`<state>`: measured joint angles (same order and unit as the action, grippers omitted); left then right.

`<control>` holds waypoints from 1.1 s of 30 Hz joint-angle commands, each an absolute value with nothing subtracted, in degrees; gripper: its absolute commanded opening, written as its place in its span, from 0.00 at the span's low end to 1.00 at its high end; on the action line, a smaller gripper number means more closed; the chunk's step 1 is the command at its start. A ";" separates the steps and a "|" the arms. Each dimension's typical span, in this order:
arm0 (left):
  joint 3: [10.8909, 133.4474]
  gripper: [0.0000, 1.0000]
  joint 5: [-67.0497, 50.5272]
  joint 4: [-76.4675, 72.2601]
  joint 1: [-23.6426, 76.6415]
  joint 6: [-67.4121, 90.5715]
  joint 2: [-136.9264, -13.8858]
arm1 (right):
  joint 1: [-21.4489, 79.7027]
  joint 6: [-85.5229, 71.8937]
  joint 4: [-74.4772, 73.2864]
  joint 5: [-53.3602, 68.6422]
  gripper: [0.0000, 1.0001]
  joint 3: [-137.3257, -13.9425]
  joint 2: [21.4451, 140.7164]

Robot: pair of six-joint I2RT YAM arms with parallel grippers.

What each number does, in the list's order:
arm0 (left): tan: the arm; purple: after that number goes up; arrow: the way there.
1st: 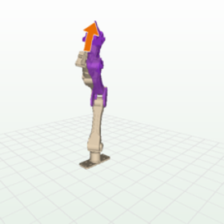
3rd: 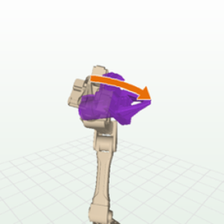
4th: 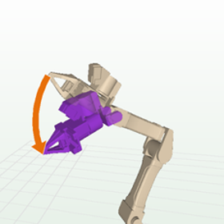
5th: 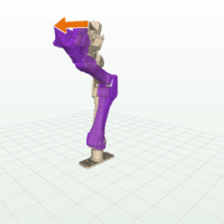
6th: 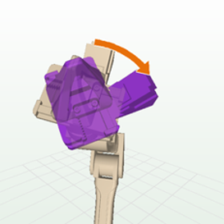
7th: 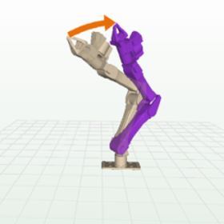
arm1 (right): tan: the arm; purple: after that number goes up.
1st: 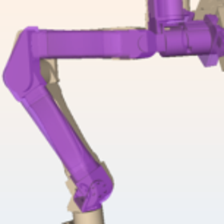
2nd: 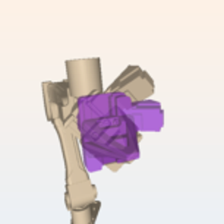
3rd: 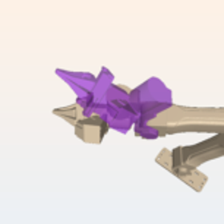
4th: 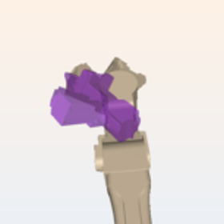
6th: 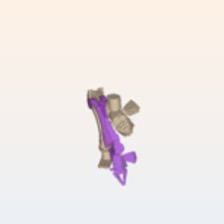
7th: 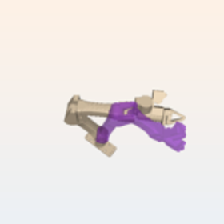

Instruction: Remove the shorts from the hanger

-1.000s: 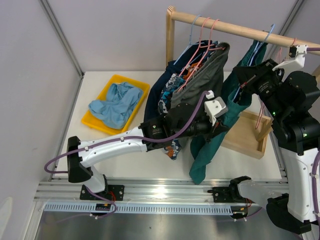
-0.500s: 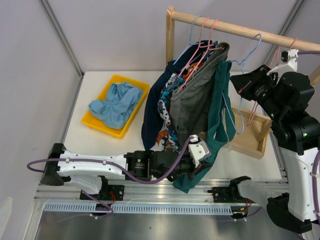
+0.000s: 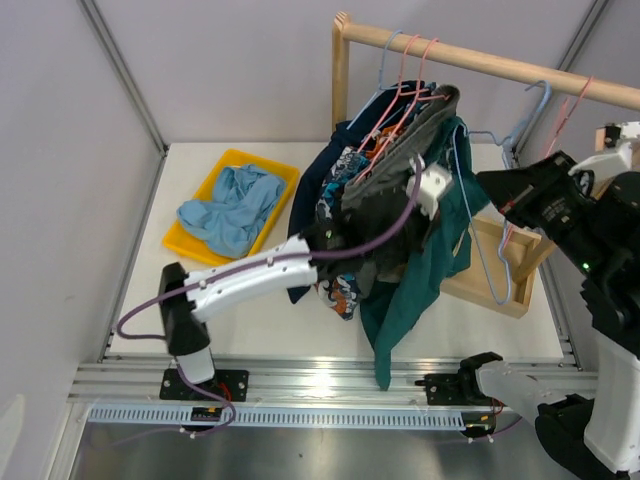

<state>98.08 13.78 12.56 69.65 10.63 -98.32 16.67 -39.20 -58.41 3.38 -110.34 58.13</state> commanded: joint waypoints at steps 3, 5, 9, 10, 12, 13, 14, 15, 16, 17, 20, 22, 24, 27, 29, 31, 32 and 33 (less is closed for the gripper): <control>116.44 0.00 10.29 24.42 61.09 12.48 -108.01 | 16.44 -39.38 -66.09 3.70 0.00 -121.10 58.27; 116.55 0.00 10.20 24.96 61.08 12.30 -107.41 | 16.52 -38.07 -66.80 2.12 0.00 -123.31 59.06; 99.87 0.00 10.36 18.82 63.80 14.59 -96.62 | 16.61 -35.78 -64.96 0.09 0.00 -123.57 61.78; 97.32 0.00 12.37 17.85 64.68 15.20 -94.07 | 16.61 -35.34 -64.34 0.09 0.00 -123.66 63.35; 88.96 0.00 14.40 17.05 68.28 15.82 -86.60 | 16.52 -33.50 -62.50 -2.63 0.00 -124.10 65.29; 86.94 0.00 16.76 17.31 69.77 16.52 -84.31 | 16.44 -32.96 -62.23 -3.42 0.00 -124.54 66.35; 83.01 0.00 18.35 18.27 73.18 17.05 -82.03 | 16.52 -32.44 -61.27 -4.65 0.00 -125.41 68.27; 81.93 0.00 19.94 19.06 75.21 17.40 -78.00 | 16.35 -31.30 -60.65 -5.27 0.00 -125.68 69.16; 80.00 0.00 21.52 19.77 77.06 18.36 -76.05 | 16.17 -30.85 -59.95 -6.06 0.00 -125.86 69.95; 78.59 0.00 24.49 21.78 80.82 18.98 -72.63 | 15.48 -30.59 -58.38 -6.33 0.00 -126.03 71.35; 76.82 0.00 29.33 24.86 87.94 21.97 -68.22 | 13.02 -29.71 -55.73 -4.67 0.00 -126.38 73.47; 76.55 0.00 32.59 28.73 91.39 23.63 -65.14 | 8.10 -30.32 -54.85 -0.73 0.00 -127.09 75.84; 77.95 0.00 37.51 34.06 94.56 25.82 -63.55 | 4.07 -31.11 -53.62 3.32 0.00 -126.13 76.99; 79.71 0.00 43.12 39.10 94.66 26.81 -62.14 | 1.94 -32.08 -51.34 4.83 0.00 -122.62 76.03; 81.46 0.00 45.78 41.48 93.44 24.97 -60.30 | 1.85 -32.60 -49.40 5.80 0.00 -117.35 74.80; 84.97 0.00 45.79 43.67 88.98 22.51 -59.07 | 1.76 -32.78 -48.43 6.50 0.00 -112.86 72.78; 86.03 0.00 45.18 44.29 87.03 21.54 -58.89 | 1.67 -32.78 -48.43 6.59 0.00 -111.81 72.16; 87.18 0.00 44.13 44.82 85.01 19.01 -58.80 | 1.50 -32.78 -48.51 7.03 0.00 -110.84 70.85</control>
